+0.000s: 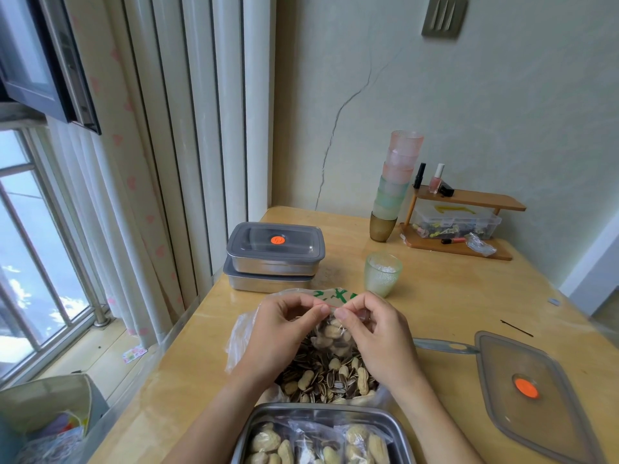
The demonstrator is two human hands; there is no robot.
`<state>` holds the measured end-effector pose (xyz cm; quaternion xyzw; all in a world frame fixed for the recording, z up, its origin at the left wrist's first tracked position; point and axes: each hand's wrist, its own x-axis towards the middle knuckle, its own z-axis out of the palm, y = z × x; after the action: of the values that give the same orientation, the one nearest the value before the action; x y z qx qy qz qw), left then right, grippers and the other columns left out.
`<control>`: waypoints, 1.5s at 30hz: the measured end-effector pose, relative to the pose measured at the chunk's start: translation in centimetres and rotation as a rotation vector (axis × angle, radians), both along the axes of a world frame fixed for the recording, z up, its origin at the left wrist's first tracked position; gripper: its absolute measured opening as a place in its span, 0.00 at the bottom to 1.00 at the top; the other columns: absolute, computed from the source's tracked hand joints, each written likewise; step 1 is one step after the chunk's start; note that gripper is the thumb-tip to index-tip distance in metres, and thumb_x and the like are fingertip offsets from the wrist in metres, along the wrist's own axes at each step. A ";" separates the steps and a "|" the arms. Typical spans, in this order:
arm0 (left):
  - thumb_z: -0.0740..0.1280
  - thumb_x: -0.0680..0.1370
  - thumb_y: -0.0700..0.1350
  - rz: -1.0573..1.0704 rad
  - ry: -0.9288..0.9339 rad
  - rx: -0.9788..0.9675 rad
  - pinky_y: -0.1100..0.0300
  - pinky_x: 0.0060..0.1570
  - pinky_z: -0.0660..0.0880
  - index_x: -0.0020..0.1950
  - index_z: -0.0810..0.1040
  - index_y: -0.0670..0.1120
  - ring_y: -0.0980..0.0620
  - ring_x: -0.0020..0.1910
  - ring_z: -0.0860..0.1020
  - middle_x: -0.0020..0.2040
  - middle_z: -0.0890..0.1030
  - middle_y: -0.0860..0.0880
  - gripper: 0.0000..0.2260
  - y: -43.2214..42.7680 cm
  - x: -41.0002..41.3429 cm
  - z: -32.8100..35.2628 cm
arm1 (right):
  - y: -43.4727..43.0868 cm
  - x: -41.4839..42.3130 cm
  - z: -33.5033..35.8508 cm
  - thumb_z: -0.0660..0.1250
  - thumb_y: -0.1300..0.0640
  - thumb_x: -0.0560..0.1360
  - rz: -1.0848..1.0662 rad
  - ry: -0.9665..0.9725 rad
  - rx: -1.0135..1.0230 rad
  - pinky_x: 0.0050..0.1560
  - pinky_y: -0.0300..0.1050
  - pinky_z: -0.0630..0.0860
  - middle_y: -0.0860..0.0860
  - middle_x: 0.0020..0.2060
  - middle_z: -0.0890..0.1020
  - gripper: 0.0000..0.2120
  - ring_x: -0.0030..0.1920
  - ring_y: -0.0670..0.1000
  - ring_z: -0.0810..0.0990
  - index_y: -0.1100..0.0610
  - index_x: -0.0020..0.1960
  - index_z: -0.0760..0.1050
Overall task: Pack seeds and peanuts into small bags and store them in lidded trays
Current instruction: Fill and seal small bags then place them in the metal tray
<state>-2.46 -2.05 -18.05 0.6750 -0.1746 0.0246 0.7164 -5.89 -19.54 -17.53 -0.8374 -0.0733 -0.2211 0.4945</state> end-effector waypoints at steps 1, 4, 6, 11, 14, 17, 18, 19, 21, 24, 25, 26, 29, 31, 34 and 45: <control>0.74 0.77 0.40 0.000 -0.003 -0.002 0.58 0.50 0.81 0.46 0.87 0.42 0.48 0.46 0.85 0.45 0.88 0.45 0.02 0.0 0.0 0.1 | 0.0 0.0 0.0 0.74 0.55 0.78 -0.005 0.001 0.010 0.45 0.49 0.80 0.47 0.39 0.84 0.07 0.43 0.49 0.83 0.49 0.42 0.80; 0.74 0.78 0.40 0.004 0.013 -0.032 0.63 0.48 0.78 0.46 0.86 0.42 0.52 0.45 0.84 0.45 0.87 0.47 0.03 0.1 -0.1 0.2 | 0.0 0.0 0.0 0.73 0.57 0.79 0.036 0.026 0.093 0.43 0.47 0.80 0.48 0.39 0.85 0.05 0.41 0.48 0.83 0.50 0.45 0.82; 0.72 0.79 0.40 0.006 0.035 -0.036 0.60 0.46 0.76 0.47 0.84 0.41 0.55 0.42 0.81 0.43 0.86 0.49 0.03 0.2 -0.1 0.3 | 0.0 -0.1 0.0 0.70 0.61 0.80 0.077 0.070 0.199 0.41 0.45 0.78 0.51 0.40 0.84 0.06 0.37 0.48 0.82 0.50 0.50 0.81; 0.74 0.79 0.40 -0.219 0.020 0.042 0.43 0.50 0.82 0.66 0.69 0.48 0.40 0.51 0.84 0.54 0.83 0.42 0.20 0.3 -0.7 0.3 | -0.5 0.0 -0.2 0.65 0.65 0.82 0.056 0.028 0.194 0.38 0.45 0.75 0.49 0.36 0.80 0.12 0.35 0.48 0.77 0.48 0.49 0.78; 0.74 0.78 0.38 -0.228 -0.079 0.095 0.44 0.49 0.82 0.65 0.71 0.46 0.44 0.50 0.83 0.54 0.83 0.46 0.19 0.3 -0.5 0.1 | -0.7 0.0 -0.4 0.63 0.66 0.83 0.037 0.011 0.127 0.40 0.46 0.77 0.44 0.39 0.83 0.16 0.36 0.46 0.78 0.46 0.47 0.81; 0.76 0.76 0.37 -0.165 -0.104 0.083 0.50 0.52 0.81 0.60 0.79 0.43 0.50 0.52 0.83 0.58 0.84 0.48 0.14 0.4 0.0 -0.2 | -0.6 -0.1 -0.4 0.63 0.63 0.84 0.024 -0.006 0.032 0.47 0.48 0.80 0.45 0.45 0.84 0.16 0.43 0.48 0.82 0.45 0.53 0.82; 0.77 0.75 0.37 -0.146 -0.083 0.061 0.49 0.54 0.81 0.60 0.81 0.43 0.50 0.53 0.84 0.59 0.84 0.48 0.15 0.4 0.2 -0.3 | -0.6 -0.2 -0.3 0.63 0.63 0.84 0.033 -0.018 -0.013 0.50 0.46 0.80 0.43 0.48 0.84 0.15 0.47 0.47 0.83 0.46 0.55 0.83; 0.78 0.74 0.37 -0.124 -0.063 0.046 0.47 0.56 0.82 0.61 0.82 0.43 0.49 0.55 0.85 0.61 0.84 0.48 0.16 0.5 0.3 -0.4 | -0.7 -0.2 -0.2 0.63 0.62 0.84 0.048 -0.030 -0.058 0.53 0.43 0.79 0.42 0.50 0.83 0.13 0.51 0.46 0.82 0.47 0.57 0.83; 0.79 0.72 0.41 -0.082 -0.037 0.052 0.45 0.57 0.82 0.60 0.85 0.47 0.49 0.56 0.85 0.69 0.78 0.52 0.17 0.8 0.5 -0.5 | -0.8 -0.3 0.1 0.66 0.59 0.83 0.078 -0.033 -0.129 0.54 0.37 0.77 0.40 0.54 0.82 0.11 0.56 0.45 0.81 0.48 0.60 0.84; 0.79 0.71 0.44 -0.072 -0.024 0.084 0.47 0.57 0.83 0.59 0.86 0.49 0.50 0.57 0.85 0.75 0.71 0.56 0.17 1.0 0.5 -0.6 | -0.9 -0.7 0.6 0.73 0.50 0.78 0.113 0.017 -0.228 0.54 0.31 0.73 0.38 0.57 0.78 0.14 0.58 0.43 0.78 0.47 0.64 0.81; 0.79 0.71 0.43 -0.079 -0.012 0.072 0.46 0.58 0.82 0.59 0.86 0.48 0.50 0.57 0.85 0.75 0.72 0.55 0.16 1.0 0.5 -0.7 | -0.8 -0.8 0.6 0.74 0.47 0.77 0.126 0.043 -0.272 0.55 0.29 0.72 0.37 0.58 0.77 0.17 0.60 0.40 0.76 0.46 0.65 0.80; 0.79 0.71 0.43 -0.081 -0.001 0.066 0.46 0.59 0.82 0.58 0.87 0.47 0.50 0.58 0.85 0.74 0.74 0.54 0.16 1.0 0.5 -0.7 | -0.8 -0.9 0.6 0.75 0.46 0.76 0.135 0.064 -0.313 0.57 0.28 0.70 0.36 0.58 0.77 0.20 0.61 0.37 0.74 0.44 0.66 0.78; 0.79 0.72 0.44 -0.061 0.008 0.098 0.47 0.58 0.82 0.57 0.87 0.48 0.48 0.55 0.86 0.69 0.80 0.53 0.14 0.9 0.2 -0.8 | -0.7 -0.9 0.4 0.75 0.44 0.75 0.122 0.082 -0.361 0.55 0.30 0.69 0.34 0.56 0.77 0.21 0.57 0.34 0.73 0.41 0.66 0.77; 0.77 0.75 0.42 -0.060 0.010 0.118 0.51 0.57 0.82 0.58 0.86 0.47 0.50 0.54 0.86 0.62 0.84 0.51 0.12 0.9 0.1 -0.8 | -0.7 -0.8 0.2 0.75 0.46 0.75 0.109 0.086 -0.333 0.51 0.31 0.71 0.34 0.54 0.77 0.19 0.51 0.35 0.75 0.42 0.65 0.78; 0.75 0.78 0.46 -0.028 -0.108 0.283 0.56 0.53 0.81 0.59 0.83 0.50 0.54 0.51 0.85 0.51 0.86 0.51 0.10 0.8 -0.3 -0.7 | -0.5 -0.9 0.1 0.77 0.51 0.74 0.117 0.092 -0.267 0.46 0.32 0.75 0.37 0.52 0.81 0.16 0.51 0.39 0.79 0.43 0.60 0.80; 0.72 0.78 0.56 0.036 -0.277 0.699 0.58 0.44 0.81 0.44 0.85 0.49 0.61 0.39 0.83 0.39 0.86 0.56 0.11 2.9 -5.0 3.3 | -1.6 -5.1 4.6 0.66 0.55 0.83 0.345 0.364 -0.481 0.61 0.36 0.73 0.41 0.60 0.80 0.16 0.60 0.41 0.78 0.44 0.69 0.77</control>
<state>-7.43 0.88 -14.74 0.8720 -0.2558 0.0674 0.4119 -10.95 -21.16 -12.94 -0.9309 -0.1743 0.0420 0.3182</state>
